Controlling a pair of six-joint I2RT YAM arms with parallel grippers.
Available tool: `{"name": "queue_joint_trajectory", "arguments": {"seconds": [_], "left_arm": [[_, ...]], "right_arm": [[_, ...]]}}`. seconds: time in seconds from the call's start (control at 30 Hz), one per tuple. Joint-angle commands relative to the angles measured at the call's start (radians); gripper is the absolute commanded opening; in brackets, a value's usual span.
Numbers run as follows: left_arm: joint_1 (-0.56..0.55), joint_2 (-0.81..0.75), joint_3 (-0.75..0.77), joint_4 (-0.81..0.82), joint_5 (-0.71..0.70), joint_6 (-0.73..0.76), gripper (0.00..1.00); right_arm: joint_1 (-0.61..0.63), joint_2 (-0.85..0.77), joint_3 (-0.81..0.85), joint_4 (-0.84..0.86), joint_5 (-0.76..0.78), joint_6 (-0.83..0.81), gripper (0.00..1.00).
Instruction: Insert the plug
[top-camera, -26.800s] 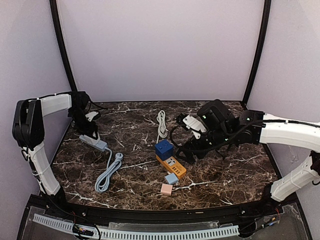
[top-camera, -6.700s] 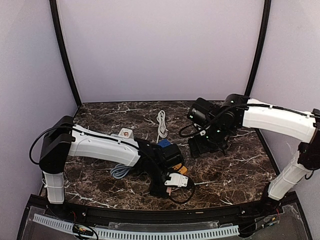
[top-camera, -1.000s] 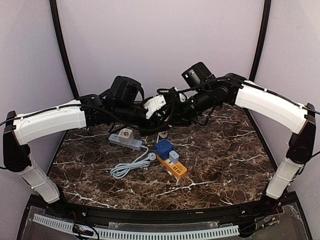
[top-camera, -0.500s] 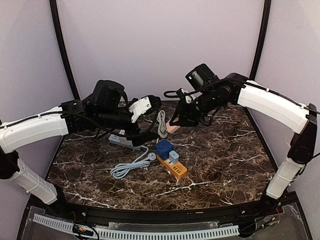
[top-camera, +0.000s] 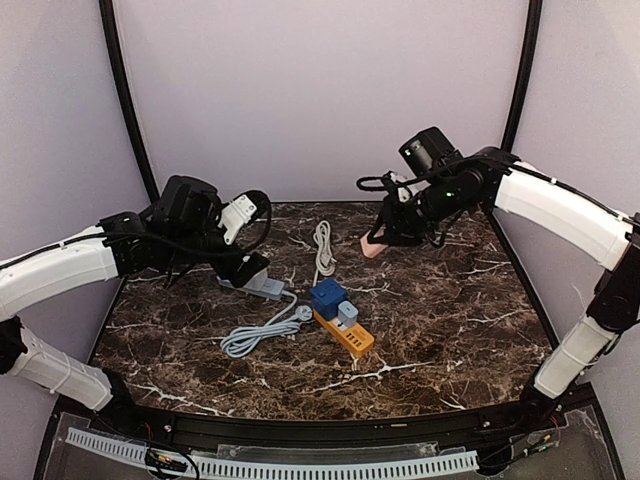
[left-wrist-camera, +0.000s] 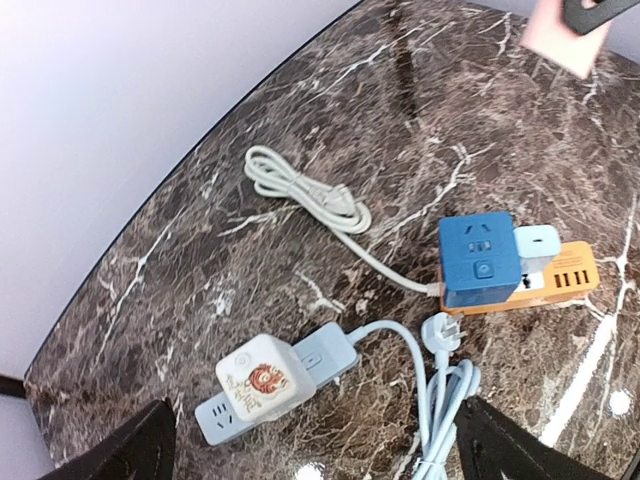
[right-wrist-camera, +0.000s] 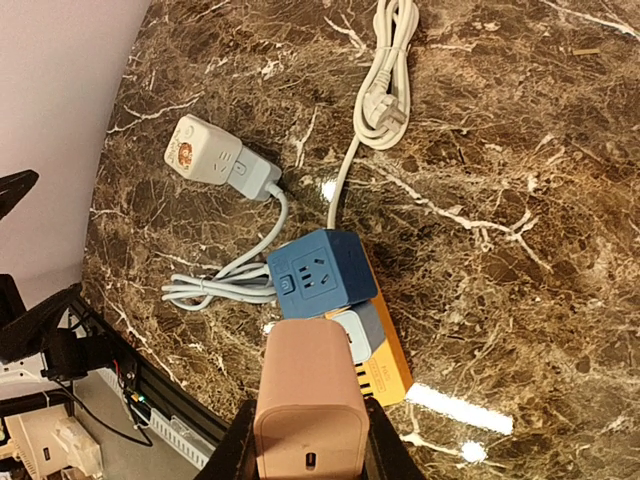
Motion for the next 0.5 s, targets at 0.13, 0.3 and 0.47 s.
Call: {"name": "queue_joint_trajectory", "arguments": {"seconds": [0.13,0.3,0.47], "left_arm": [[0.084,0.120,0.031,-0.107,-0.161,-0.202,0.99],[0.146,0.232,0.093,-0.170,-0.140,-0.273,0.99],[0.203,0.324,0.146,-0.188,-0.115,-0.309,0.99]], "right_arm": [[-0.035,0.035,0.077,-0.020,0.001,-0.067,0.00],[-0.033,-0.006,0.026,-0.017,0.005,-0.060,0.00],[-0.034,-0.071,-0.063,-0.001,0.006,-0.035,0.00]]}}
